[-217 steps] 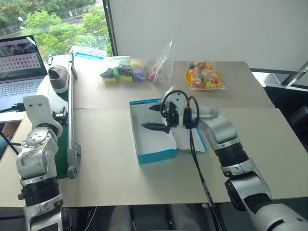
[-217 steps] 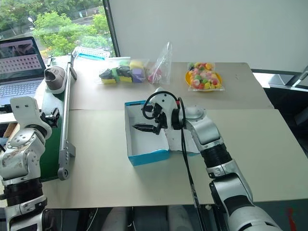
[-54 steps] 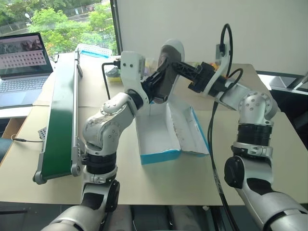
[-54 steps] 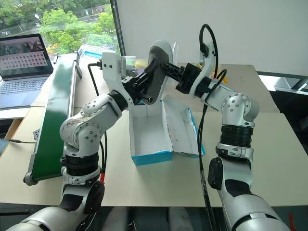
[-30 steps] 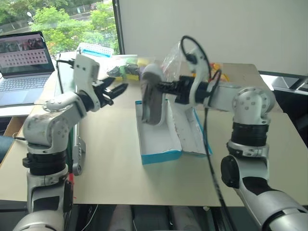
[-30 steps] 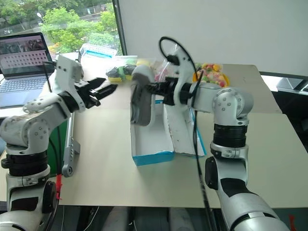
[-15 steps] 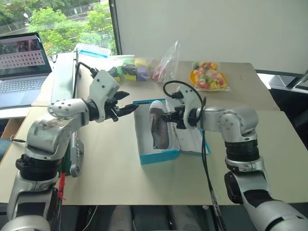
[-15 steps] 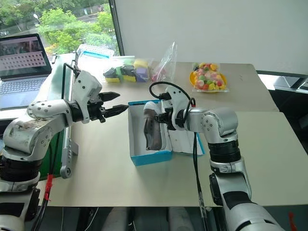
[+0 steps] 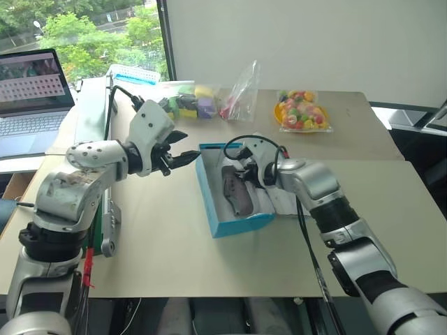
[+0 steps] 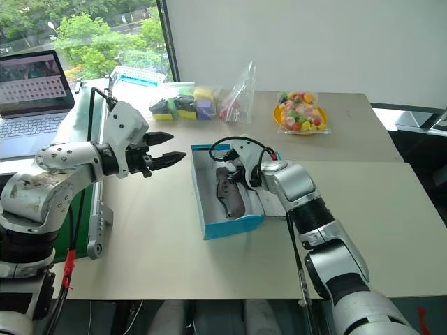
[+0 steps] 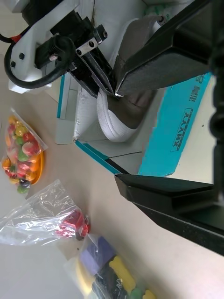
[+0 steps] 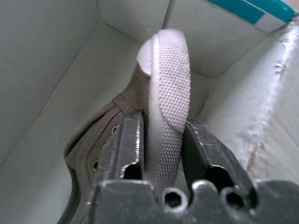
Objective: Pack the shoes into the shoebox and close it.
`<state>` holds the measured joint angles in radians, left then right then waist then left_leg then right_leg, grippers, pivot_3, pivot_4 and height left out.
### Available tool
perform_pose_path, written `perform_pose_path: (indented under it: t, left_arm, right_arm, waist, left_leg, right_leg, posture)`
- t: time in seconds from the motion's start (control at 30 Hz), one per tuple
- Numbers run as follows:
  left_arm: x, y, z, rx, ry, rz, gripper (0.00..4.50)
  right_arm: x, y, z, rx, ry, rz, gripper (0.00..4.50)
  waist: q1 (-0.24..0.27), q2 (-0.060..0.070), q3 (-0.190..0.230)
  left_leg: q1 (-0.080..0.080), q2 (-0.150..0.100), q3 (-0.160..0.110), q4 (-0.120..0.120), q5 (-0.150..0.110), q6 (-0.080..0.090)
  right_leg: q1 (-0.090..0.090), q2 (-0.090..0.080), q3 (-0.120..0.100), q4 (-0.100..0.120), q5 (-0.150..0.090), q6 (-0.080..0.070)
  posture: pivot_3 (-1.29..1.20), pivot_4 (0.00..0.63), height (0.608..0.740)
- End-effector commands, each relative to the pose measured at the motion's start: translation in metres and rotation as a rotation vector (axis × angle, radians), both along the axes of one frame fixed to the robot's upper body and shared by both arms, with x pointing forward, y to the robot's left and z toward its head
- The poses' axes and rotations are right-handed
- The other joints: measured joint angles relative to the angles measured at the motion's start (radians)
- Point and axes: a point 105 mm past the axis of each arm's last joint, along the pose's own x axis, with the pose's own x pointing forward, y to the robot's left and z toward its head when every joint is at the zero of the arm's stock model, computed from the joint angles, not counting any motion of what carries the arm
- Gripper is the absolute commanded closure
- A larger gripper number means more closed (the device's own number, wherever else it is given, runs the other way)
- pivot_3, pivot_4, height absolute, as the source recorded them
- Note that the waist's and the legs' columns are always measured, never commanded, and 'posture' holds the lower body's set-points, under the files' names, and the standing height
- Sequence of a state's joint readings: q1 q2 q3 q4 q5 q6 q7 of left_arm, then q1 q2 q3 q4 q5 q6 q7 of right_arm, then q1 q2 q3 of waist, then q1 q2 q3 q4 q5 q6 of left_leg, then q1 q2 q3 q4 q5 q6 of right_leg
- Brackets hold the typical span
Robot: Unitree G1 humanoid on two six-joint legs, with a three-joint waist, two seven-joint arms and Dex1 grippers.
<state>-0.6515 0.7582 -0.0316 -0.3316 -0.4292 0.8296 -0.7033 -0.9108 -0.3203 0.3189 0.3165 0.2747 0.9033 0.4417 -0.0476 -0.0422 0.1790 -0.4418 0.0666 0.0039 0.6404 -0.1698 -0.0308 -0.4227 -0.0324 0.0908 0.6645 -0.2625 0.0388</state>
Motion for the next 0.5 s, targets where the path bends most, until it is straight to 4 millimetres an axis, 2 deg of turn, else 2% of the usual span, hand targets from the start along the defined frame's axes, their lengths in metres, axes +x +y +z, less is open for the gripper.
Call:
perform_pose_path:
  t: [0.03, 0.13, 0.2, 0.3, 0.43, 0.5]
  left_arm:
    - [-0.007, -0.001, 0.009, 0.011, -0.043, -0.006, 1.68]
    - [-0.007, 0.001, 0.008, 0.014, -0.038, -0.002, 1.68]
    - [-0.007, 0.002, 0.007, 0.017, -0.032, 0.003, 1.68]
    - [-0.006, 0.006, 0.004, 0.020, -0.016, 0.022, 1.68]
    - [-0.003, 0.014, 0.003, 0.004, -0.001, 0.070, 1.68]
    - [0.003, 0.024, 0.004, -0.041, 0.007, 0.144, 1.19]
  right_arm:
    - [0.006, -0.002, 0.022, 0.009, -0.066, 0.008, 1.67]
    - [-0.002, 0.007, 0.056, 0.024, -0.134, 0.067, 0.59]
    - [-0.006, 0.010, 0.083, 0.013, -0.211, 0.090, 0.07]
    - [-0.015, 0.011, 0.114, 0.043, -0.257, 0.113, 0.07]
    - [-0.024, 0.004, 0.130, 0.045, -0.292, 0.133, 0.07]
    - [-0.034, -0.001, 0.139, 0.048, -0.321, 0.207, 0.00]
  waist:
    - [0.002, 0.000, 0.000]
    - [0.005, 0.000, 0.000]
    - [0.005, 0.000, 0.000]
    - [0.004, 0.001, 0.000]
    - [0.005, 0.001, 0.000]
    - [0.009, 0.001, 0.000]
  left_leg:
    - [0.000, 0.000, 0.000, 0.000, 0.000, 0.000]
    - [-0.001, 0.000, 0.000, 0.000, 0.000, 0.000]
    - [-0.003, 0.000, 0.000, 0.000, 0.000, 0.000]
    - [-0.004, 0.000, 0.000, 0.000, 0.000, 0.000]
    - [-0.004, 0.001, 0.000, 0.000, 0.000, 0.000]
    - [-0.003, 0.001, 0.000, 0.000, 0.000, 0.000]
  right_leg:
    - [0.000, 0.000, 0.000, 0.000, 0.000, 0.000]
    - [-0.001, 0.000, 0.000, 0.000, 0.000, 0.000]
    - [-0.003, 0.000, 0.000, 0.000, 0.000, 0.000]
    - [-0.004, 0.000, 0.000, 0.000, 0.000, 0.000]
    - [-0.003, 0.000, -0.001, 0.000, 0.000, 0.000]
    - [-0.003, 0.000, -0.001, 0.000, 0.000, 0.000]
  posture:
    - [0.00, 0.150, 0.740]
    - [0.00, 0.150, 0.740]
    - [0.00, 0.150, 0.740]
    - [0.00, 0.150, 0.740]
    - [0.00, 0.150, 0.740]
    - [0.00, 0.150, 0.740]
